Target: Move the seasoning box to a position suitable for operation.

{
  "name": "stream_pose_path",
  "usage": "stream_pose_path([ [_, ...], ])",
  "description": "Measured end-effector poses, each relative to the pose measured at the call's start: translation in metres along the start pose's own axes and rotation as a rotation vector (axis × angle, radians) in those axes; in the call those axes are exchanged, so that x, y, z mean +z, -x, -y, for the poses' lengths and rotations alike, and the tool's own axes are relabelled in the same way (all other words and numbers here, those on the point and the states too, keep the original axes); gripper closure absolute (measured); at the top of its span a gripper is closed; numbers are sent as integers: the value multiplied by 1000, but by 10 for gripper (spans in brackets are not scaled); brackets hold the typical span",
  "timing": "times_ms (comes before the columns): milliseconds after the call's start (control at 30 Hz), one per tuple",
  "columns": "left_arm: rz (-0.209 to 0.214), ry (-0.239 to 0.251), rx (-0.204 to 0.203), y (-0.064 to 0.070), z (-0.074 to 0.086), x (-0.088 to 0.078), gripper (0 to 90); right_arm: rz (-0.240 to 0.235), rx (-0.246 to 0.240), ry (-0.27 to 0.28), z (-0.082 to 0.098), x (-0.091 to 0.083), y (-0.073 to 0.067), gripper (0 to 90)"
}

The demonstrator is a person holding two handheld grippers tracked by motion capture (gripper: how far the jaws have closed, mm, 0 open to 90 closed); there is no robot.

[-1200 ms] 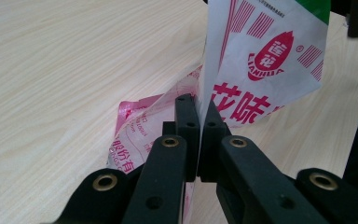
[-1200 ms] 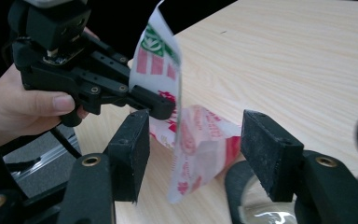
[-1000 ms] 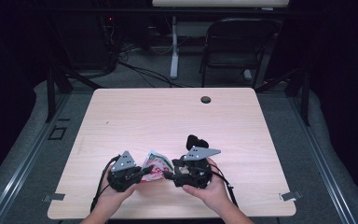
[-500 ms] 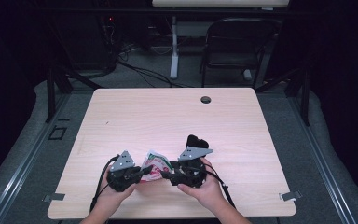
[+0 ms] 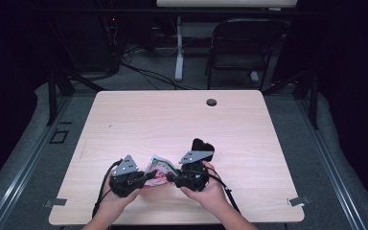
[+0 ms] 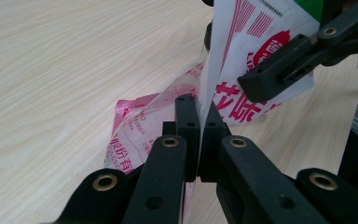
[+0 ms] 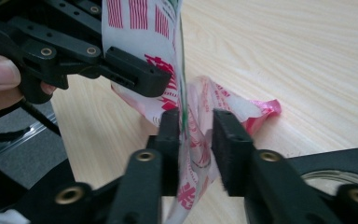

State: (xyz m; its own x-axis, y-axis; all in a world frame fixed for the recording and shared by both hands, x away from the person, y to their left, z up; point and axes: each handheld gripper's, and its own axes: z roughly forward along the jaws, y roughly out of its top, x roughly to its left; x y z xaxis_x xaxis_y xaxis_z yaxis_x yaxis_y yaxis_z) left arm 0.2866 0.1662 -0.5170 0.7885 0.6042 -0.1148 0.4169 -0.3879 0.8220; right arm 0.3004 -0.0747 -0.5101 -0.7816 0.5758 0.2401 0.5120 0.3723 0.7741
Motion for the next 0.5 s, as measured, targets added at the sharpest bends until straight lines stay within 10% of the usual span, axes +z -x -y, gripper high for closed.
stream_pose_path([
  [500, 2, -2, 15, 1, 1, 1, 900, -24, -20, -41, -2, 1, 3, 898],
])
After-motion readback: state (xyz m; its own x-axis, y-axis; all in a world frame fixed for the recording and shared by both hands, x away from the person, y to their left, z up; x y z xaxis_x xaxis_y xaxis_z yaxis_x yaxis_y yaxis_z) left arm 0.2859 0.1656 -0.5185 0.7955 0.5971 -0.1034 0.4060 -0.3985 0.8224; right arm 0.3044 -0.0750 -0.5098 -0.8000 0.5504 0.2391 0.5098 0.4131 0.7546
